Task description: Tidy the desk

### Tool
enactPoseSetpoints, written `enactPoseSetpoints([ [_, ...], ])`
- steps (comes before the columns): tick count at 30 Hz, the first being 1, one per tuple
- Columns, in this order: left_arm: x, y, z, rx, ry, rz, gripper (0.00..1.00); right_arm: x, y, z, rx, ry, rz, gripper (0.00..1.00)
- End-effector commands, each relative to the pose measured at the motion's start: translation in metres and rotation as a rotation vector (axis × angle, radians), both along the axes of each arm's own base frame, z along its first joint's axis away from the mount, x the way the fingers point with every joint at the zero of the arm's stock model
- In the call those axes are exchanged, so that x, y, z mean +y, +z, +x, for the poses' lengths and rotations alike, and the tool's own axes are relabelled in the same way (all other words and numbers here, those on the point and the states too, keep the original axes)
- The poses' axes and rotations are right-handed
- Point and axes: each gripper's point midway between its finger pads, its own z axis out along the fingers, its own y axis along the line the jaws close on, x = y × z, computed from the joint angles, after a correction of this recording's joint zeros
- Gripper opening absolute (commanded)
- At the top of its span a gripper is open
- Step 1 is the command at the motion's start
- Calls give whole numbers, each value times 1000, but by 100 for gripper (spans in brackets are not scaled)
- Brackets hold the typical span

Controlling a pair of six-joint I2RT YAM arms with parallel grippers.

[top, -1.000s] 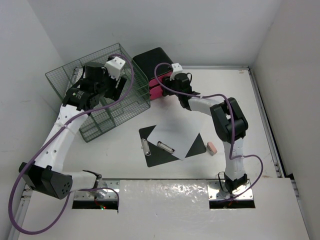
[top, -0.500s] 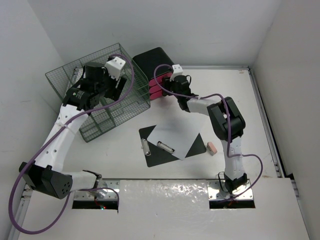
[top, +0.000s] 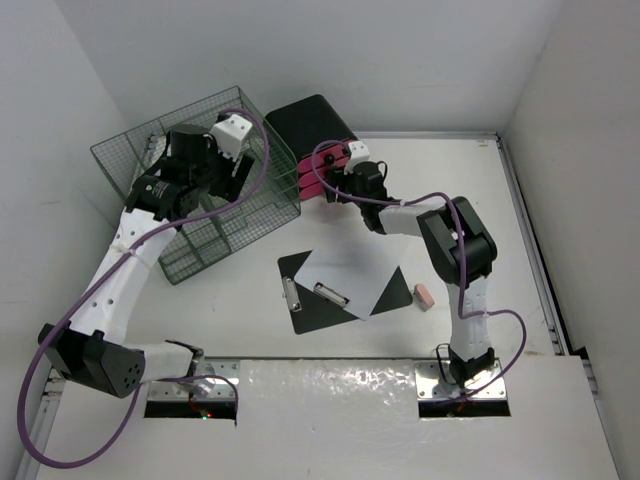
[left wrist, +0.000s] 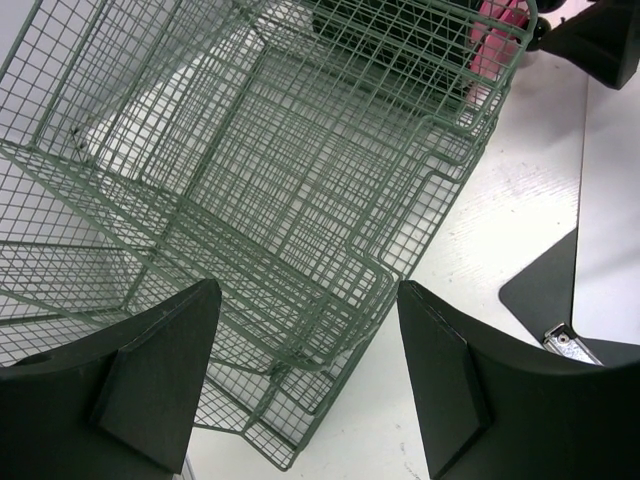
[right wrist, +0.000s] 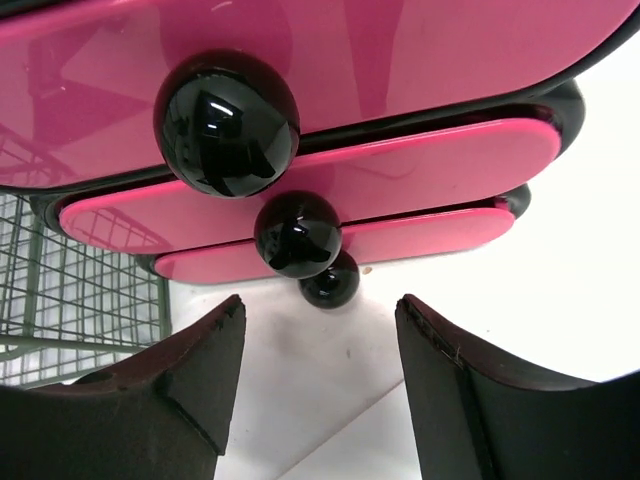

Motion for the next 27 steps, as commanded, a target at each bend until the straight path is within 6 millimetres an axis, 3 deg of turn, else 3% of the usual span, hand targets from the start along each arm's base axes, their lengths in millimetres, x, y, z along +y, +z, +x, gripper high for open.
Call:
enactPoseSetpoints([
  [1,1,9,3,-27,-3,-16,70,12,6,9,-19,16,79,60],
  [16,0,8,3,-23,-10,-12,70,19,-2,39,-11,-91,223,50],
  [27,3,9,-1,-24,-1,-6,70,19,-15,39,26,-100,239,40],
])
